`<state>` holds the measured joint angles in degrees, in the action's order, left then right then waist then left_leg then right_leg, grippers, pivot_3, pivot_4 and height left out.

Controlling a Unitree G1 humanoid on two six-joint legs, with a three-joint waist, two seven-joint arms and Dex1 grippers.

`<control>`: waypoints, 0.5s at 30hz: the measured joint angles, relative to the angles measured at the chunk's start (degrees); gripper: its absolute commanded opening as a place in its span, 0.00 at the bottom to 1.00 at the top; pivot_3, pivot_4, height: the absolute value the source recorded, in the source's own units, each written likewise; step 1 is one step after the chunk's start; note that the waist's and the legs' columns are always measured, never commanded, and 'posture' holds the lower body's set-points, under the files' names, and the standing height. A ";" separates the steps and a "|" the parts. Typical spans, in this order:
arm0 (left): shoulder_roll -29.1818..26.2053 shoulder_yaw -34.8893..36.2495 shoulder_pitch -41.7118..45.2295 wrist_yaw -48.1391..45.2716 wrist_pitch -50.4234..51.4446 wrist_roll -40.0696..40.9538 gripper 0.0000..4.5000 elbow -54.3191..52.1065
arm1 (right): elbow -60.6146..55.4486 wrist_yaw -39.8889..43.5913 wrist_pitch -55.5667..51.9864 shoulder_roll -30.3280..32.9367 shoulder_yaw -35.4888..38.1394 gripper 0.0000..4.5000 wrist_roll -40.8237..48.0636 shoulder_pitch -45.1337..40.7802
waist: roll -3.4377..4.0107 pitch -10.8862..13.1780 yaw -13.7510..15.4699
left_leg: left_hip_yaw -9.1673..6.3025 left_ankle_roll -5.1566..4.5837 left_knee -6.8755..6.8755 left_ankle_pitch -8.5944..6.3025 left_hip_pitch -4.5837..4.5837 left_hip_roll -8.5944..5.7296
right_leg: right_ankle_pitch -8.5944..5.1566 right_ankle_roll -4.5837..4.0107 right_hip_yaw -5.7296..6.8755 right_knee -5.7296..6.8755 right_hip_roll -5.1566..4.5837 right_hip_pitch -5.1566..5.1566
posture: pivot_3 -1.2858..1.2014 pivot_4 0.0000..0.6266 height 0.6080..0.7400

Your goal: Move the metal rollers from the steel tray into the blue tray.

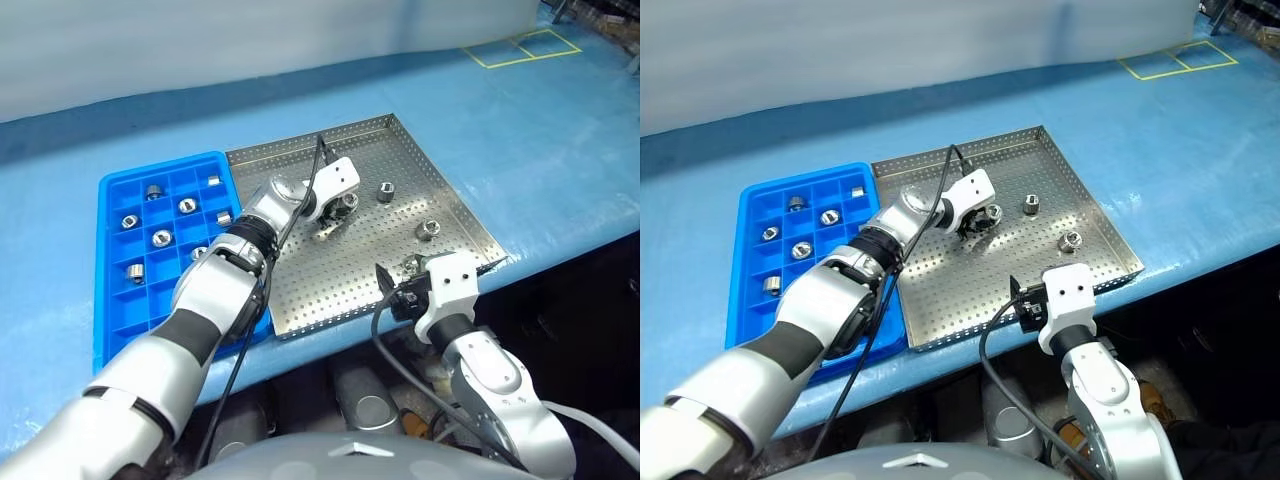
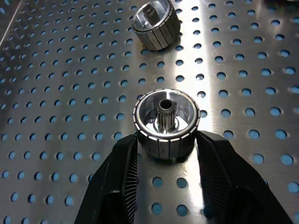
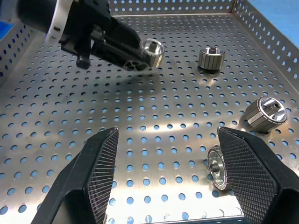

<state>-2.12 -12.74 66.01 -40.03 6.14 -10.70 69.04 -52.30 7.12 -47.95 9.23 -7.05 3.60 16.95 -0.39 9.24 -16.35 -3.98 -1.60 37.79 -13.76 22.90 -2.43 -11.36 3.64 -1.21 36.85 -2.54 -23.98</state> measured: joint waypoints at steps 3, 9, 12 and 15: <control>-2.37 3.79 0.01 0.85 2.00 3.11 0.37 -4.84 | 0.78 0.23 -0.09 0.25 -0.37 0.80 0.21 -1.21 | 0.00 0.00 0.77 | -0.01 0.00 0.01 0.00 -0.02 0.00 | 0.00 0.00 0.00 0.02 0.00 0.01 | 0.43 0.24 1.00; -7.54 5.37 -6.02 0.34 7.23 5.22 0.01 -18.38 | 4.33 1.88 -0.15 1.61 -1.78 0.80 1.27 -6.05 | 0.04 -0.02 4.20 | -0.04 0.01 -0.03 0.00 -0.11 0.01 | 0.01 -0.03 -0.03 0.05 0.04 0.02 | 0.46 0.24 1.00; -10.77 6.10 -12.50 -0.28 12.37 7.22 0.01 -29.78 | 4.89 2.53 -0.19 1.98 -1.92 0.80 1.69 -6.82 | 0.05 -0.02 6.42 | -0.03 0.02 -0.05 0.00 -0.03 0.01 | 0.03 -0.08 -0.09 0.06 0.02 -0.09 | 0.47 0.24 1.00; -13.66 8.81 -19.26 -1.11 19.24 10.38 0.01 -44.36 | 5.46 3.01 -0.22 2.16 -2.21 0.80 2.27 -7.86 | 0.05 -0.02 8.72 | 0.00 0.05 -0.02 0.00 0.13 0.00 | 0.21 -0.37 -0.19 0.10 -0.03 -0.30 | 0.48 0.24 1.00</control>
<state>-15.79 -3.92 46.74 -41.14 25.38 -0.32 24.68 -46.84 10.13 -48.17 11.39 -9.26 5.87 9.09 -0.34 9.22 -7.63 -3.98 -1.56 37.77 -13.76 23.03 -2.43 -11.15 3.26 -1.40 36.95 -2.57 -24.28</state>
